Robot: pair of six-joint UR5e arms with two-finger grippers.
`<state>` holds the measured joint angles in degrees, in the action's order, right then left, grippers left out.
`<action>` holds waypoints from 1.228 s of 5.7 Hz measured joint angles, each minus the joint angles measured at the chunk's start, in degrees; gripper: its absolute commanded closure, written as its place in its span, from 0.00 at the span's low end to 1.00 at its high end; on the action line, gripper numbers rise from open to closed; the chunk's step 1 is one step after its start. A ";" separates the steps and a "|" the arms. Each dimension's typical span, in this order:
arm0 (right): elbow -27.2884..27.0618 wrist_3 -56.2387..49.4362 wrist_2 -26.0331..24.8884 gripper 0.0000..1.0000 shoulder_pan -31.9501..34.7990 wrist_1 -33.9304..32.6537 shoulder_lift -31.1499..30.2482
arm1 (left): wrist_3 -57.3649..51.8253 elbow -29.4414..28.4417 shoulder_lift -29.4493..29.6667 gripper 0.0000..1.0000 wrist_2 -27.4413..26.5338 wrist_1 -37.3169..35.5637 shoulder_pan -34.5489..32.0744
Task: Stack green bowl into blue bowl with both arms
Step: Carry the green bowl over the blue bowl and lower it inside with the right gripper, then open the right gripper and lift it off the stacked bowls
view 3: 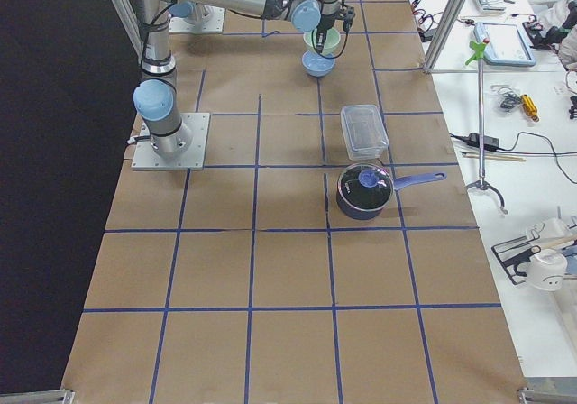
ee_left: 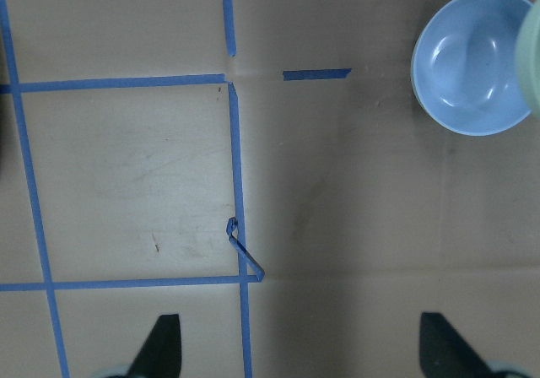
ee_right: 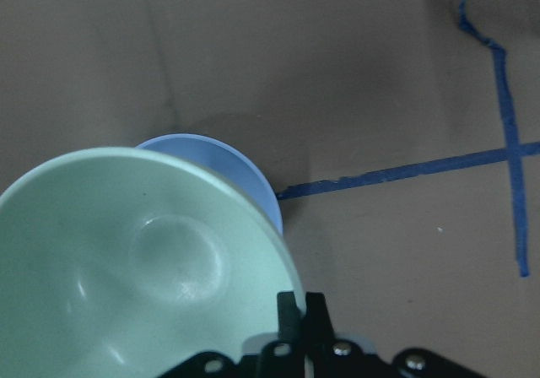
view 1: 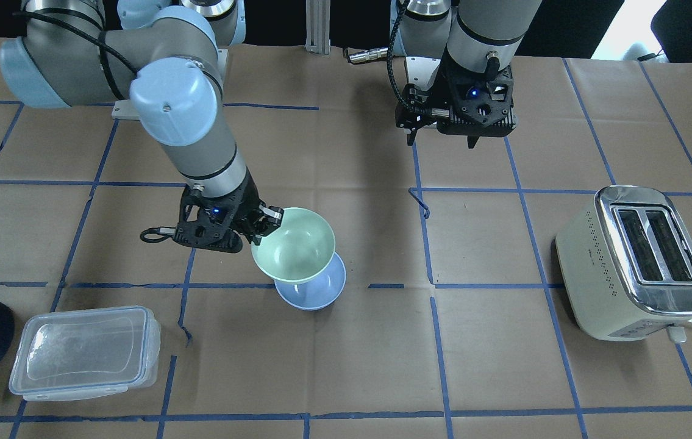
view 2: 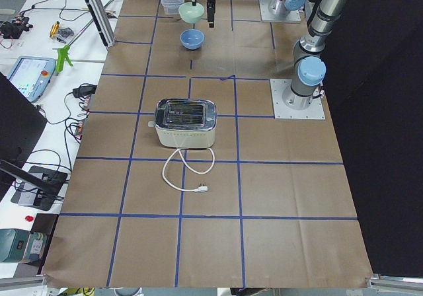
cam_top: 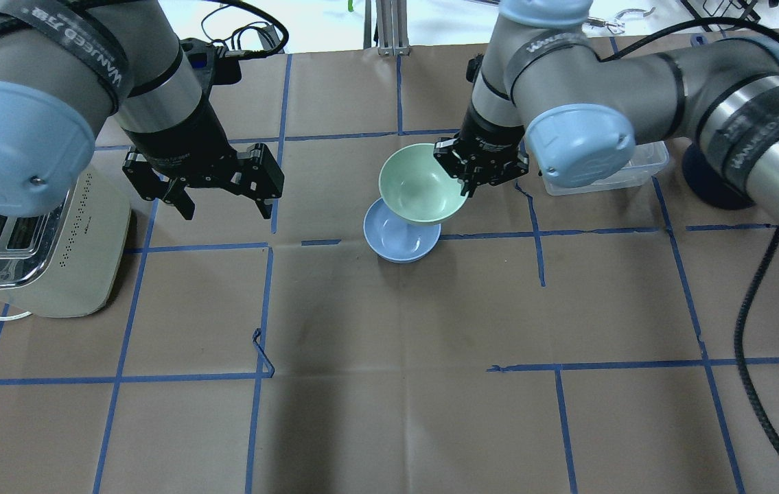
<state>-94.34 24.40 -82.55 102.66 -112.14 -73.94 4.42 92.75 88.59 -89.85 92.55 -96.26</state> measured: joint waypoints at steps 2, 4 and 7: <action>-0.72 2.37 -0.05 0.95 2.31 -6.66 5.52 | -0.21 -0.10 0.00 0.02 -0.12 0.00 0.09; -2.56 1.96 -0.09 0.92 2.04 -9.66 7.29 | -0.28 -0.15 0.00 0.02 -0.01 -0.07 0.11; -2.65 1.90 -0.75 0.00 1.23 -9.96 6.91 | -0.37 -0.24 0.00 0.02 0.01 -0.09 0.14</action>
<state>-96.99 26.30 -83.30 103.89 -122.10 -67.03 4.05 92.51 88.59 -89.84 92.46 -96.12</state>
